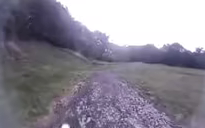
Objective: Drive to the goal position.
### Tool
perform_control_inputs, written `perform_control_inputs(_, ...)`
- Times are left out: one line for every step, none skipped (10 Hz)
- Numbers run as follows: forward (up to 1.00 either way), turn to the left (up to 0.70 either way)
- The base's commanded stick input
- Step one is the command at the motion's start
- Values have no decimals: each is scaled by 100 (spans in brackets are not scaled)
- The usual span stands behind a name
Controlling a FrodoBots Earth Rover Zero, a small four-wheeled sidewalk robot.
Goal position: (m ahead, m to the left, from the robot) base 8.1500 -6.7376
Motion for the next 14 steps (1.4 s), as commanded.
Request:
perform_control_inputs(70, 0)
perform_control_inputs(70, 0)
perform_control_inputs(70, 0)
perform_control_inputs(70, 0)
perform_control_inputs(70, 0)
perform_control_inputs(70, 0)
perform_control_inputs(70, 0)
perform_control_inputs(70, 0)
perform_control_inputs(70, 0)
perform_control_inputs(70, 0)
perform_control_inputs(70, 0)
perform_control_inputs(70, 0)
perform_control_inputs(70, 0)
perform_control_inputs(70, 0)
